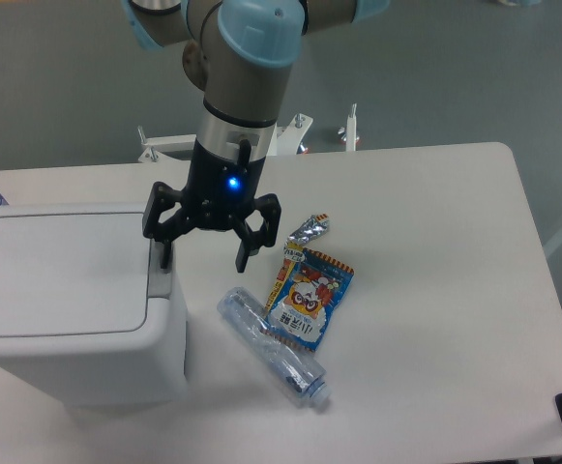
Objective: Open the trash can
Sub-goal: 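Push down on the lid tab to flip the lid open, then raise the gripper up and away from the opened trash can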
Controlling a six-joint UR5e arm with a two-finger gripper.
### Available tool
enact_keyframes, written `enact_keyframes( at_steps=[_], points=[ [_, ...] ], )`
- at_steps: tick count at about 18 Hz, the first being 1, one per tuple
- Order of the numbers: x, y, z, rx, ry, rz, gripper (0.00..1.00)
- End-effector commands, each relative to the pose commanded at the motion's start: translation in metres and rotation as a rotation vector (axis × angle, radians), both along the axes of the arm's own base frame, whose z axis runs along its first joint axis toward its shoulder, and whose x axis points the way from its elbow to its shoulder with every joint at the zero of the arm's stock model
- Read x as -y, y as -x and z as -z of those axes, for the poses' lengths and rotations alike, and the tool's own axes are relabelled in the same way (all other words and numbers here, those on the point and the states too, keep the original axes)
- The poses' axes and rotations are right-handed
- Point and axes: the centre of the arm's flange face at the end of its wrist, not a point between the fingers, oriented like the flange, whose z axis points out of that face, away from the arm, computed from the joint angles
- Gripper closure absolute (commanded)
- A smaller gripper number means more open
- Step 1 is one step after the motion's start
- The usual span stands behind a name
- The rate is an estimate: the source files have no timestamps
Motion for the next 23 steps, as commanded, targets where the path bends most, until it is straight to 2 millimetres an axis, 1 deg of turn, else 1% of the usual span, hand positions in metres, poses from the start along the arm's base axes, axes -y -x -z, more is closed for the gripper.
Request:
enact_keyframes(
  at_steps=[6,15,16,18,20,23],
  points=[
    [-0.002,0.001,0.004,0.003,0.005,0.001,0.00],
    [-0.001,0.001,0.002,0.000,0.004,0.000,0.00],
    [-0.002,0.001,-0.002,-0.005,-0.001,0.000,0.00],
    [-0.001,0.001,-0.017,-0.030,-0.027,0.000,0.00],
    [0.000,0.002,-0.040,-0.081,-0.071,-0.002,0.00],
    [0.004,0.016,-0.065,-0.156,-0.126,-0.027,0.00]
  ],
)
